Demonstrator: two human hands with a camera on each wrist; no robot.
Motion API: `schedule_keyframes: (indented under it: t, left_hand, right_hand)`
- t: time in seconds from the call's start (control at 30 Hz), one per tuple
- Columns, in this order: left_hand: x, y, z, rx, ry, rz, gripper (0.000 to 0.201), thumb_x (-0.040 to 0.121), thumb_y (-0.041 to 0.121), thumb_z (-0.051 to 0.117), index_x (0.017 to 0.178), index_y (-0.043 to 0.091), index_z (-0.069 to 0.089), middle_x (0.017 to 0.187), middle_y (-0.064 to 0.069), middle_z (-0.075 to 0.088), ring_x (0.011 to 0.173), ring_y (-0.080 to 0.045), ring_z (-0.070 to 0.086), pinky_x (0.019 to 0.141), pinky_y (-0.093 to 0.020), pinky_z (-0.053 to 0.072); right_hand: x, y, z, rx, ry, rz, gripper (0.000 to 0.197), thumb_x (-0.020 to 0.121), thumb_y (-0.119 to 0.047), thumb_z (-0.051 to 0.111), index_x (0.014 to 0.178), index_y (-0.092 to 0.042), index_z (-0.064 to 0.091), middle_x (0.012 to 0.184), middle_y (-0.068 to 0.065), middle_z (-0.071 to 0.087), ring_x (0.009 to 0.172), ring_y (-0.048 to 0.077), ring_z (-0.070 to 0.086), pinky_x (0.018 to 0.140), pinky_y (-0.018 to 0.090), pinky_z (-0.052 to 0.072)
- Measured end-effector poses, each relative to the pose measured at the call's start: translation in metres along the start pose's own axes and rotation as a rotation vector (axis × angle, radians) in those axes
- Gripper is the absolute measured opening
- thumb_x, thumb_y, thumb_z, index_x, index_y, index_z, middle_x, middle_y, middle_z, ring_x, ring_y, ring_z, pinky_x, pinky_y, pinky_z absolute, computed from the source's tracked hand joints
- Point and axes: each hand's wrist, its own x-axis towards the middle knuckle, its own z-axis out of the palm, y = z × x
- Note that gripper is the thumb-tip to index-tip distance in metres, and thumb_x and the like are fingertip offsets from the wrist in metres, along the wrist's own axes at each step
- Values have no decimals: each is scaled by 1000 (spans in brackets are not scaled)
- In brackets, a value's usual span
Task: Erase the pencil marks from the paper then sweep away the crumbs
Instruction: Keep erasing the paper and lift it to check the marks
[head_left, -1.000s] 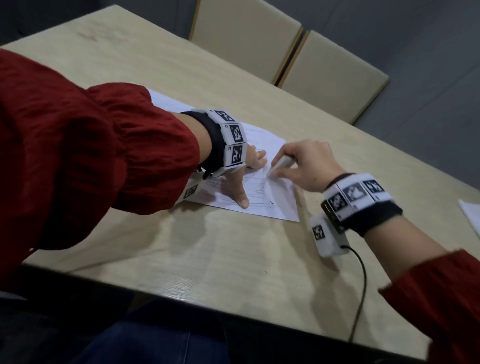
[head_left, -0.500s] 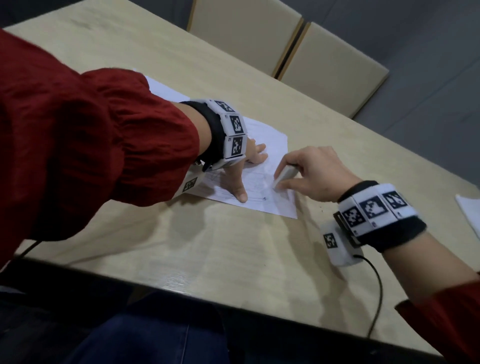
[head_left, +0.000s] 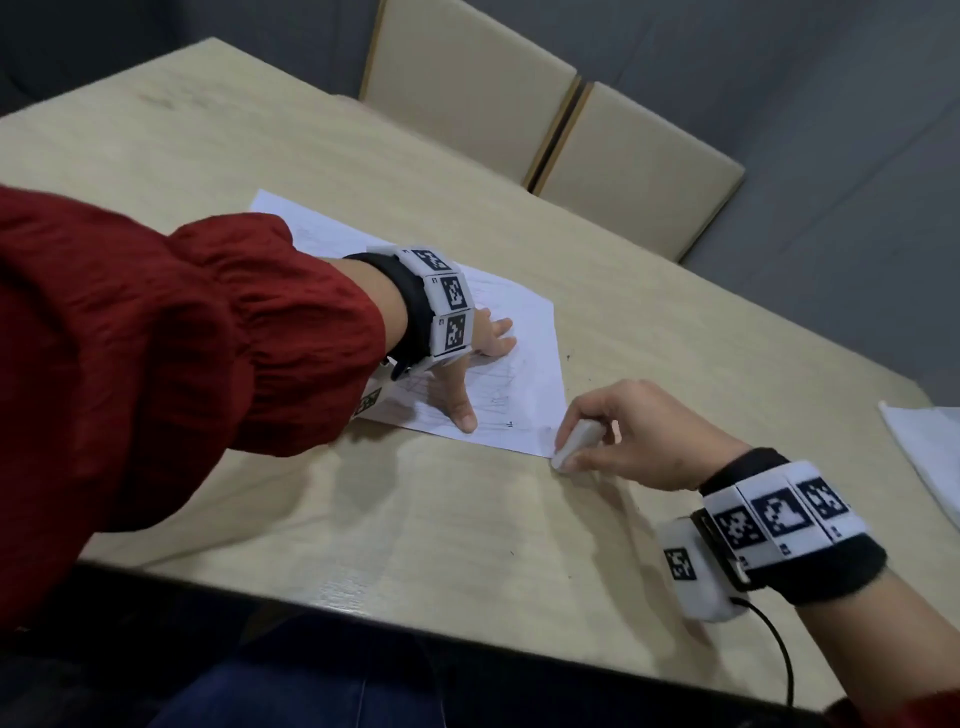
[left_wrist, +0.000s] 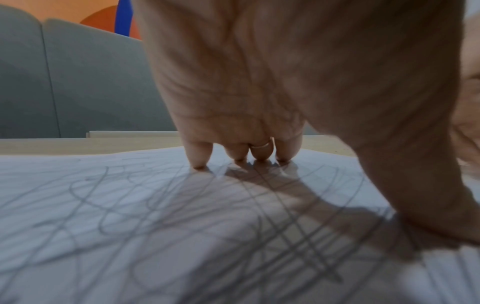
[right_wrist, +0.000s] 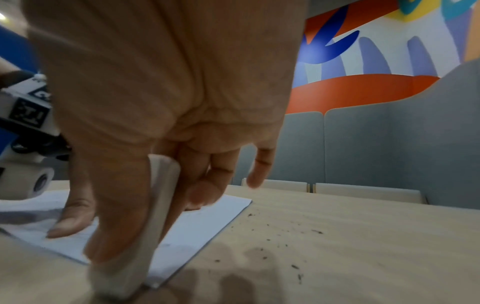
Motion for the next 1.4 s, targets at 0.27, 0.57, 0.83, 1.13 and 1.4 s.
schedule_keyframes:
  t: [0.27, 0.57, 0.83, 1.13, 1.4]
  left_hand:
    - [4, -2, 5, -26, 31, -5, 119, 75, 61, 70, 155, 21, -9, 161, 3, -19, 149, -19, -11, 120, -41, 0]
    - [-7, 12, -1, 26, 12, -31, 116, 75, 56, 74, 156, 21, -2, 162, 0, -16, 150, -27, -2, 118, -40, 9]
    - [-35, 37, 23, 42, 40, -146, 87, 87, 67, 50, 155, 23, 17, 163, -4, 0, 145, -32, 21, 115, -44, 25]
    - [-35, 60, 36, 12, 101, -132, 87, 86, 67, 52, 155, 30, 15, 163, -5, 0, 144, -33, 23, 113, -44, 24]
    - [-38, 64, 39, 0, 25, -112, 88, 90, 63, 50, 155, 33, -2, 161, -5, -17, 148, -36, -2, 117, -53, 7]
  right_hand:
    - [26, 5, 6, 200, 320, 99, 14, 77, -15, 76, 82, -24, 67, 83, -2, 70, 74, 15, 61, 66, 15, 48]
    - [-3, -3, 4, 106, 152, 113, 12, 76, -15, 72, 85, -22, 70, 79, -10, 64, 70, 3, 55, 58, 6, 37]
    - [-18, -20, 31, 153, 228, 245, 14, 82, -13, 66, 94, -19, 65, 96, 1, 56, 91, 18, 54, 70, 20, 36]
    - [-20, -43, 31, 157, 247, 278, 13, 83, -23, 69, 94, -16, 69, 95, 5, 62, 84, 16, 51, 69, 21, 36]
    - [-20, -45, 31, 108, 225, 300, 19, 80, -23, 66, 85, -6, 73, 90, 16, 69, 91, 32, 61, 76, 38, 54]
